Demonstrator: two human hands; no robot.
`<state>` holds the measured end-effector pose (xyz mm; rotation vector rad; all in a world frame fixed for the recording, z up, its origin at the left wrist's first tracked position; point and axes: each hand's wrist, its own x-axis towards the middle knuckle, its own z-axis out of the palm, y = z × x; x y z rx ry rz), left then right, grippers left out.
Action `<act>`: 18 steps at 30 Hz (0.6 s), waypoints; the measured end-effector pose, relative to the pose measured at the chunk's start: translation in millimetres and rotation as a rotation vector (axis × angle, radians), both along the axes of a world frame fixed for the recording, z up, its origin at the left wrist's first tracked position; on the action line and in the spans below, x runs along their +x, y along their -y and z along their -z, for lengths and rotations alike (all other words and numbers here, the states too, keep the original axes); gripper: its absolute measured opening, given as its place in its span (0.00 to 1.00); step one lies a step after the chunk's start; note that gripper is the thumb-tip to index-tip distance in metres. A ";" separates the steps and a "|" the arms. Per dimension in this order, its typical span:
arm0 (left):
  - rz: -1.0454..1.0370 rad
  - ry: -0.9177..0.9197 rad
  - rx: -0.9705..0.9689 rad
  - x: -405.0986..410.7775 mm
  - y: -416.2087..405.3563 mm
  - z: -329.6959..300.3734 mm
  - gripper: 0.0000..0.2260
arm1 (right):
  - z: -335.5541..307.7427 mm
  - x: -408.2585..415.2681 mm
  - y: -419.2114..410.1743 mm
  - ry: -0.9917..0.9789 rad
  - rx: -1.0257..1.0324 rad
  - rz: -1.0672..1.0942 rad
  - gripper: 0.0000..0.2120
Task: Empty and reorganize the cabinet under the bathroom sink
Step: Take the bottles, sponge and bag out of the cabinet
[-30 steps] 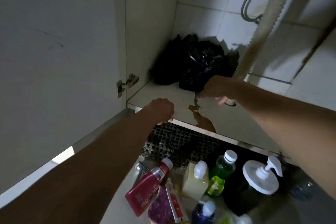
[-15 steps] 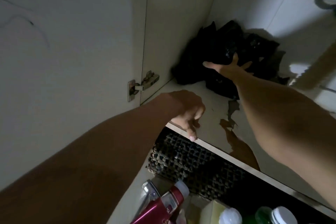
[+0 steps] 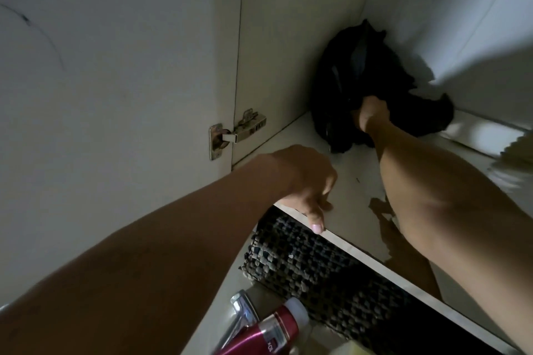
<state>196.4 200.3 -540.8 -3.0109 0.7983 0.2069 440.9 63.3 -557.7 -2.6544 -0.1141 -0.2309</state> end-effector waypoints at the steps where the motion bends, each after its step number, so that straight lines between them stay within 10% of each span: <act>1: -0.011 0.002 0.022 -1.5 -1.0 0.2 0.20 | -4.1 -9.5 3.1 0.005 0.019 -0.034 0.18; 14: -0.255 0.011 0.030 -11.5 7.0 14.1 0.29 | -73.0 -151.5 84.0 -0.161 -0.130 -0.399 0.05; 18: -0.340 -0.132 -0.442 -42.5 -2.0 22.2 0.42 | -103.2 -212.7 104.0 -0.203 -0.167 -0.363 0.14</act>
